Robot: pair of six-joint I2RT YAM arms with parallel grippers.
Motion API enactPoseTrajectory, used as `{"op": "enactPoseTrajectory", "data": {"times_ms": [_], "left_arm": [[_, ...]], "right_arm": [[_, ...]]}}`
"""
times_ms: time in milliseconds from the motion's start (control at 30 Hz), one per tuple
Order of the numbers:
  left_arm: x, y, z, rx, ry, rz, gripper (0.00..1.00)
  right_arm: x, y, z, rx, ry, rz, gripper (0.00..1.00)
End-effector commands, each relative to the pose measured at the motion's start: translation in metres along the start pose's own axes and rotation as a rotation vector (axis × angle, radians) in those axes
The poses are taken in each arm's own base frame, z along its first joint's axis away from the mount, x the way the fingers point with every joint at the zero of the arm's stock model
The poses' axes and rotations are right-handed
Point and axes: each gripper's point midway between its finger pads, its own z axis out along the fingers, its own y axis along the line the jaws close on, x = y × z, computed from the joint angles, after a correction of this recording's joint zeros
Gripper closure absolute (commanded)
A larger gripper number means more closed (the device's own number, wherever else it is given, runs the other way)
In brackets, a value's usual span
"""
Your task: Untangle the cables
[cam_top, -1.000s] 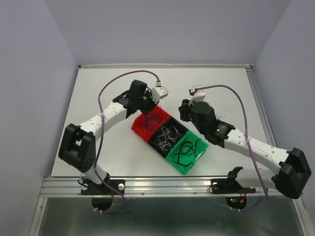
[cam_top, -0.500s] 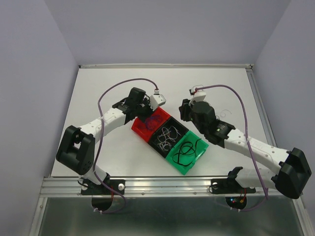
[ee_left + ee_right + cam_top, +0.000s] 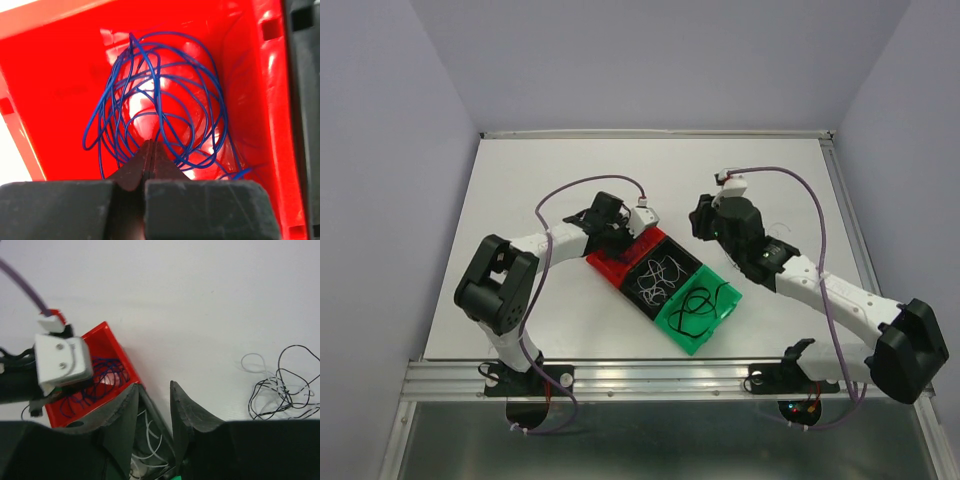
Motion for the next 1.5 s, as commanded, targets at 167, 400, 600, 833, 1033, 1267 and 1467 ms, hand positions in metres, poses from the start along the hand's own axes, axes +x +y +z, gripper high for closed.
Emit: {"op": "enactPoseTrajectory", "data": {"times_ms": [167, 400, 600, 833, 1033, 1267, 1467], "left_arm": [[-0.062, 0.019, -0.062, -0.137, -0.216, 0.044, 0.71], [-0.092, 0.013, -0.107, -0.139, -0.326, 0.077, 0.51], [-0.113, 0.009, -0.140, -0.155, -0.416, 0.105, 0.43], [-0.136, 0.000, -0.159, -0.109, -0.491, 0.117, 0.43], [-0.167, -0.013, -0.162, -0.031, -0.547, 0.130, 0.42], [-0.199, -0.031, -0.155, 0.024, -0.603, 0.122, 0.43], [-0.211, -0.039, -0.156, 0.043, -0.665, 0.112, 0.43]], "right_arm": [[0.029, -0.074, 0.044, 0.138, 0.134, 0.173, 0.47], [0.042, -0.115, 0.048, 0.354, 0.160, 0.081, 0.41], [0.057, -0.138, 0.059, 0.492, 0.187, 0.031, 0.41], [0.042, -0.145, 0.051, 0.537, 0.138, 0.031, 0.42], [0.030, -0.150, 0.039, 0.561, 0.099, 0.027, 0.44], [0.038, -0.154, 0.049, 0.592, 0.123, 0.004, 0.48], [0.044, -0.162, 0.069, 0.652, 0.143, -0.035, 0.63]]}}
